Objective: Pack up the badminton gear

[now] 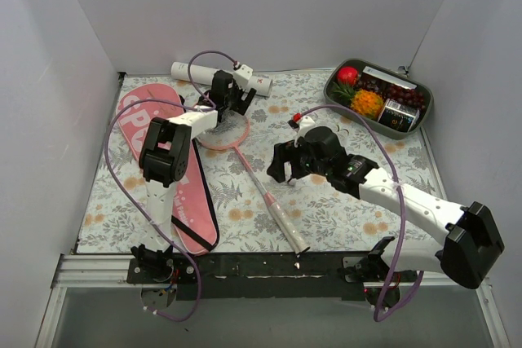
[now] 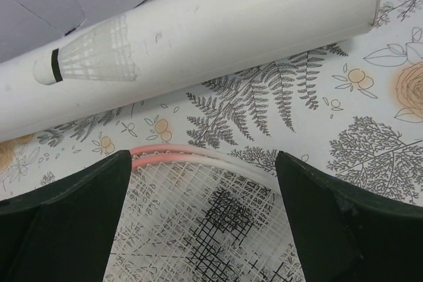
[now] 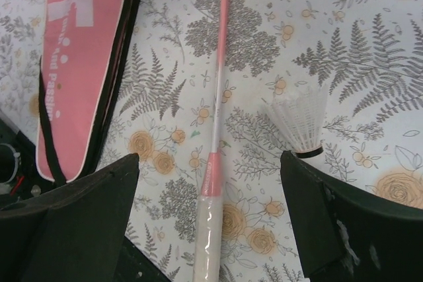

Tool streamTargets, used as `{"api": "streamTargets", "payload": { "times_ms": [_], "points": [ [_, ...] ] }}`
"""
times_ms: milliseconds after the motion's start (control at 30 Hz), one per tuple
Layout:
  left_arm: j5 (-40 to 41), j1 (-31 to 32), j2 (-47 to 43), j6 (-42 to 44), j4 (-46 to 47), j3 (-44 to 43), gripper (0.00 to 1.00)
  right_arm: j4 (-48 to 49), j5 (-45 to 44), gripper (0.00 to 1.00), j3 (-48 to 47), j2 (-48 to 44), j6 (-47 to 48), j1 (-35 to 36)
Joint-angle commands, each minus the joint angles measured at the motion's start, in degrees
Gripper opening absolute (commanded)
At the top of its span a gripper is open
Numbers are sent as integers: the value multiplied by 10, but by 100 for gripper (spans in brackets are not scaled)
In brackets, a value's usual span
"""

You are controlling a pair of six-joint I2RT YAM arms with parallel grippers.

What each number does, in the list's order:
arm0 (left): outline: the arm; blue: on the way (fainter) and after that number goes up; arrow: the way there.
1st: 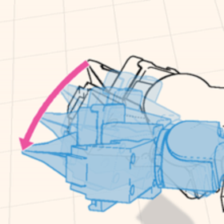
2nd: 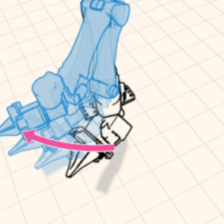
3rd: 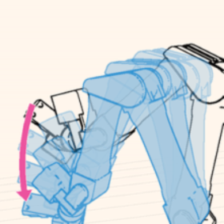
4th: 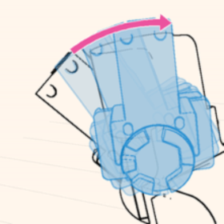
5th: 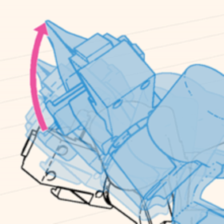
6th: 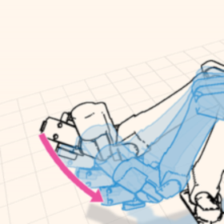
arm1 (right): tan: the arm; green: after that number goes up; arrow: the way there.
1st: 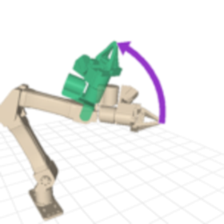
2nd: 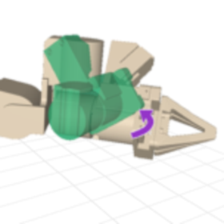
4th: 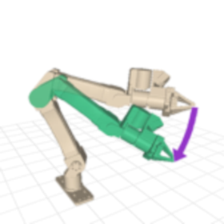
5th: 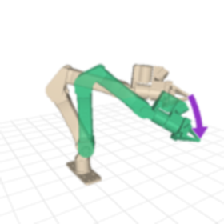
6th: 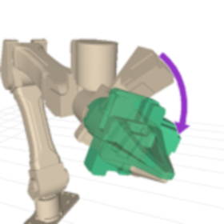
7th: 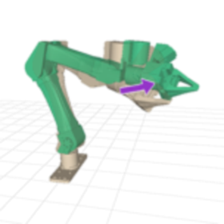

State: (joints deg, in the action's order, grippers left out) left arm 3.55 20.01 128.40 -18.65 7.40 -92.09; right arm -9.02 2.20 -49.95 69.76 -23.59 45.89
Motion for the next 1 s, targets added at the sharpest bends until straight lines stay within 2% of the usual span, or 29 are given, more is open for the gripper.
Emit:
{"api": "streamTargets", "payload": {
  "times_ms": [0, 167, 267, 300, 333, 433, 533, 633, 800, 867, 967],
  "points": [
    [-19, 5, -79, 13, 5, 9, 92, 29, -103, 95, -38, 32, 9, -6],
    [-2, 6, -118, -32, 12, 33, 92, 20, -94, 95, -139, 143, 7, -84],
    [42, 6, -133, -92, -10, 26, 92, 106, -55, 92, -152, 186, -4, -127],
    [62, 6, -140, -151, -21, 22, 92, 129, -33, 92, -153, 198, -12, -139],
    [82, 6, -146, -174, -54, 17, 91, 151, -27, 92, -157, 212, -21, -149],
    [73, 6, -193, -269, -93, 40, 90, 224, 40, 90, -188, 278, -35, -179],
    [27, 10, -261, -322, -106, 107, 90, 305, 97, 90, -219, 345, -50, -195],
    [11, 23, -319, -335, -113, 187, 90, 366, 130, 90, -258, 406, -74, -204],
    [5, 44, -451, -364, -107, 316, 90, 408, 113, 89, -330, 500, -94, -215],
    [1, 56, -481, -379, -107, 343, 90, 461, 115, 88, -350, 534, -112, -219],
    [-11, 64, -542, -405, -108, 387, 89, 471, 115, 87, -413, 591, -134, -225]
  ]
}}
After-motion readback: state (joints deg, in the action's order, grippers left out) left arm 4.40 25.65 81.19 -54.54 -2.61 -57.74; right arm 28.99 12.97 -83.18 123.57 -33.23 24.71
